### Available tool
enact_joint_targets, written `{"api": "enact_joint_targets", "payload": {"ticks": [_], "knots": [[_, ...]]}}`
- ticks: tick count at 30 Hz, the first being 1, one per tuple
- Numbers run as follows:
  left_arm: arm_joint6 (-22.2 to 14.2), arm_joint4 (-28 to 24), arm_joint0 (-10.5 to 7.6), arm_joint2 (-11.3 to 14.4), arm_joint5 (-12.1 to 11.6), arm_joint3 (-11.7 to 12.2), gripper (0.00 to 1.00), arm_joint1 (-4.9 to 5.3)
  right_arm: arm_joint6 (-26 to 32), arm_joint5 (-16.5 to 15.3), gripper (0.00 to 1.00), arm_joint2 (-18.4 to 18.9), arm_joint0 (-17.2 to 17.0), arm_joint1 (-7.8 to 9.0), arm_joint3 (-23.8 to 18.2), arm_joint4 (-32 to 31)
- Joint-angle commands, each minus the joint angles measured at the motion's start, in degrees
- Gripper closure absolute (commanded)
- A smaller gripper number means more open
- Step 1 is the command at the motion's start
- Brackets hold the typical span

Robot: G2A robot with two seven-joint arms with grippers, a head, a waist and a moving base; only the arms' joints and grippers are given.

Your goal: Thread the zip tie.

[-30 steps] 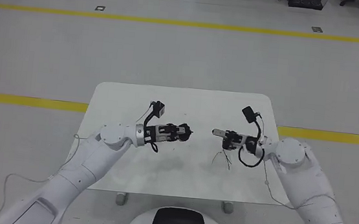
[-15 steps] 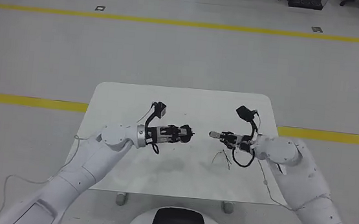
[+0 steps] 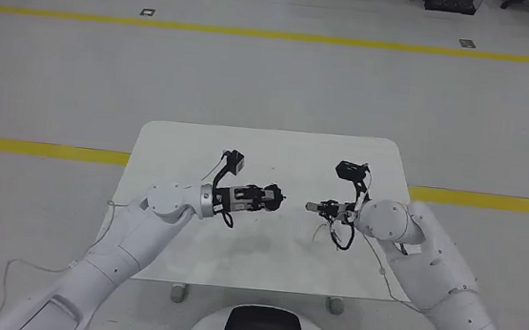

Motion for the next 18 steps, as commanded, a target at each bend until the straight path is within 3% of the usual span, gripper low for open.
{"api": "enact_joint_targets", "payload": {"ticks": [1,3,8,18], "knots": [[0.0,0.0,0.0,0.0,0.0,0.0,1.0,0.0,0.0,0.0,0.0,0.0,0.0,0.0,0.0,0.0],[0.0,0.0,0.0,0.0,0.0,0.0,1.0,0.0,-0.8,0.0,0.0,-0.2,-0.2,0.0,0.1,-0.8],[2.0,1.1,0.63,0.2,1.1,-1.2,1.0,0.07,-1.2,0.0,0.0,-2.4,0.2,-1.12,2.4,-11.4],[2.7,1.9,0.84,0.2,1.8,-1.7,1.0,0.25,9.7,0.0,0.0,-1.3,2.0,-7.9,5.5,-26.2]]}}
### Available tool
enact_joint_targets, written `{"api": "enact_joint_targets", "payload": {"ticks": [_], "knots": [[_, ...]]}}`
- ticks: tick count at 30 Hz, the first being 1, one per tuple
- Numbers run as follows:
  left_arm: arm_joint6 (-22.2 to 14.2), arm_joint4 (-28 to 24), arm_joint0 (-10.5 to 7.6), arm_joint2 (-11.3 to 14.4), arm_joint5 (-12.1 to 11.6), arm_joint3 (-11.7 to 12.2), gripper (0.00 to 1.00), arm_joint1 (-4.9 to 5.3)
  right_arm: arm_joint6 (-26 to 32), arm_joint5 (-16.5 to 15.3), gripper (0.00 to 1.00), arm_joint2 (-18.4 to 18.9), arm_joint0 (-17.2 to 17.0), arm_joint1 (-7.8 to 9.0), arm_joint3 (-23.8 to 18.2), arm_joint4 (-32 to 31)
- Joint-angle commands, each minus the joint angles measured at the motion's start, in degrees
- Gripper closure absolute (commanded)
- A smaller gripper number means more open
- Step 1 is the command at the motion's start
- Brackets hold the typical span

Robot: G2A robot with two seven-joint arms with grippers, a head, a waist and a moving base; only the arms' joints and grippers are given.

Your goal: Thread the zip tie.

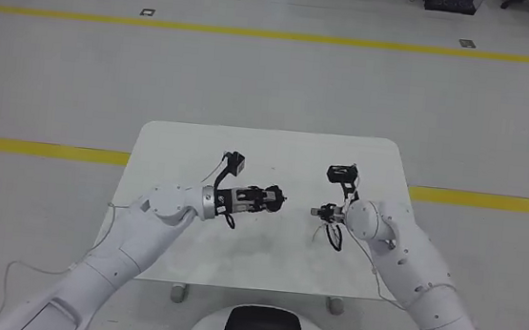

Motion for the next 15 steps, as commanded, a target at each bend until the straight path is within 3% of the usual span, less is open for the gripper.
{"api": "enact_joint_targets", "payload": {"ticks": [1,4,15], "knots": [[0.3,0.1,0.01,0.0,0.0,0.0,1.0,0.03,2.6,0.0,0.0,0.8,0.0,-1.7,0.6,-2.9],[0.6,0.3,0.08,-0.1,0.0,0.0,1.0,0.06,6.1,0.0,0.0,1.6,0.0,-3.7,1.0,-5.9],[0.5,0.3,0.15,-0.1,0.0,0.0,1.0,0.1,4.3,0.0,0.0,1.2,-0.7,-3.78,1.9,-6.4]]}}
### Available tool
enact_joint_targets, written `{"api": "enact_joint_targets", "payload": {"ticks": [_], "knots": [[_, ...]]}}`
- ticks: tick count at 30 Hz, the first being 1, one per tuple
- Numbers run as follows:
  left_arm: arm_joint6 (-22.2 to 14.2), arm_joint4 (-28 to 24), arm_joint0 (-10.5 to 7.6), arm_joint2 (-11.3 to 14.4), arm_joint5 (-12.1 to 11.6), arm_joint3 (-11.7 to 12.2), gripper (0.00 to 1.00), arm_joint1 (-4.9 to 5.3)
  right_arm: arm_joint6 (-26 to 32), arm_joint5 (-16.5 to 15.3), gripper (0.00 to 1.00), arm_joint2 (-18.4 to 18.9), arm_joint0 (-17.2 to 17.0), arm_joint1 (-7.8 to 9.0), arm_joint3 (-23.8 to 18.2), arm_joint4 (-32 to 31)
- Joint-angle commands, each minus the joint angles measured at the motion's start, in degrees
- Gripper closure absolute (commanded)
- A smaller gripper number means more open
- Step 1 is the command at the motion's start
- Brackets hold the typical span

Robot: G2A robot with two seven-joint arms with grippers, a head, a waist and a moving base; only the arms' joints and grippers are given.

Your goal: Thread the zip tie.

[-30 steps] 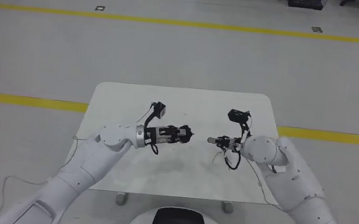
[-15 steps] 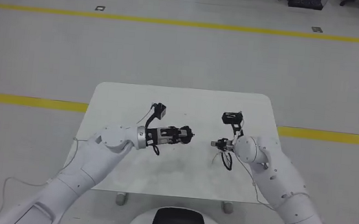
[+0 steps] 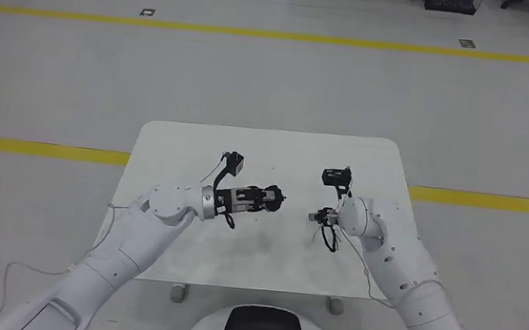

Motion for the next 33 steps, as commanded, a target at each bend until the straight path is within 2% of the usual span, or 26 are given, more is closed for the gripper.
{"api": "enact_joint_targets", "payload": {"ticks": [1,9,11,13,14,15,27,33], "knots": [[0.0,0.0,0.0,0.0,0.0,0.0,1.0,0.0,-0.5,0.1,0.0,-0.6,0.0,-0.17,0.9,-0.8],[0.0,0.0,0.0,0.0,0.0,0.0,1.0,0.0,0.0,0.1,0.0,-1.9,1.2,-2.1,4.4,-4.6],[0.0,0.0,0.0,0.0,0.0,0.0,1.0,0.0,0.4,0.1,0.21,-1.6,1.3,-2.67,5.1,-5.3],[0.0,0.0,0.0,0.0,0.0,0.0,1.0,0.0,0.5,0.1,0.36,-1.3,1.4,-3.17,5.9,-5.9],[0.0,0.0,0.0,0.0,0.0,0.0,1.0,0.0,0.6,0.1,0.47,-1.1,1.4,-3.51,6.3,-6.1],[0.0,0.0,0.0,0.0,0.0,0.0,1.0,0.0,0.6,0.1,0.51,-0.9,1.4,-3.78,6.6,-6.1],[0.0,0.0,0.0,0.0,0.0,0.0,1.0,0.0,-1.0,0.1,0.7,0.5,2.1,-7.3,11.9,-7.3],[0.0,0.0,0.0,0.0,0.0,0.0,1.0,0.0,-1.2,0.1,0.74,0.4,3.0,-8.77,15.1,-8.7]]}}
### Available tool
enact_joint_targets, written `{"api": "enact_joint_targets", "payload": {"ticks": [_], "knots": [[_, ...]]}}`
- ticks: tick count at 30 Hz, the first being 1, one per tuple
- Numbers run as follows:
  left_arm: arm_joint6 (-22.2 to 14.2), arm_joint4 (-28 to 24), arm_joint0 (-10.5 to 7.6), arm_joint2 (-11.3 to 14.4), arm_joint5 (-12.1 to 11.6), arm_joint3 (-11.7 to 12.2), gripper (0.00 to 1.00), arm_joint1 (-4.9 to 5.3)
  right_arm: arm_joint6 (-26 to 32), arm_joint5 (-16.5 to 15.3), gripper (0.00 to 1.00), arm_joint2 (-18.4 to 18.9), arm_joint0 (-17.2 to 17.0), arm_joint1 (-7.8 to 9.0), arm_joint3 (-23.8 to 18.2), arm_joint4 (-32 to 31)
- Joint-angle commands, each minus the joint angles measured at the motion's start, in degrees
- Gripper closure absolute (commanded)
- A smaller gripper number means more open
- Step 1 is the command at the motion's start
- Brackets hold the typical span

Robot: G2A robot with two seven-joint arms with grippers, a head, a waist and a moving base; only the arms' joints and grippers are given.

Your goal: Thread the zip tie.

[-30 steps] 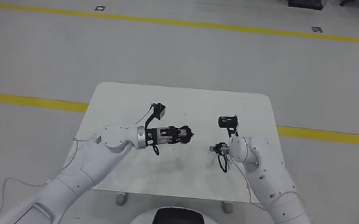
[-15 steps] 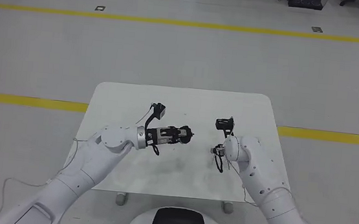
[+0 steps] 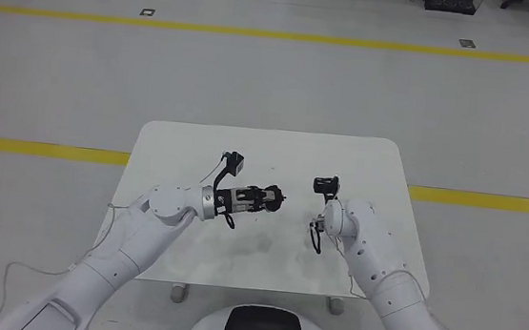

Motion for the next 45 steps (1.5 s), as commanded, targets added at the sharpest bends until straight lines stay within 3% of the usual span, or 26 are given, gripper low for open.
{"api": "enact_joint_targets", "payload": {"ticks": [1,28,45], "knots": [[0.0,0.0,0.0,0.0,0.0,0.0,1.0,0.0,0.1,0.0,0.74,0.1,0.3,-0.47,1.1,-0.9],[0.0,0.0,0.0,0.0,0.0,0.0,1.0,0.0,0.7,0.0,0.78,2.6,4.8,-6.74,15.3,-7.8],[0.0,0.0,0.0,0.0,0.0,0.0,1.0,0.0,-1.2,0.0,0.76,5.5,4.5,-9.07,16.3,-9.1]]}}
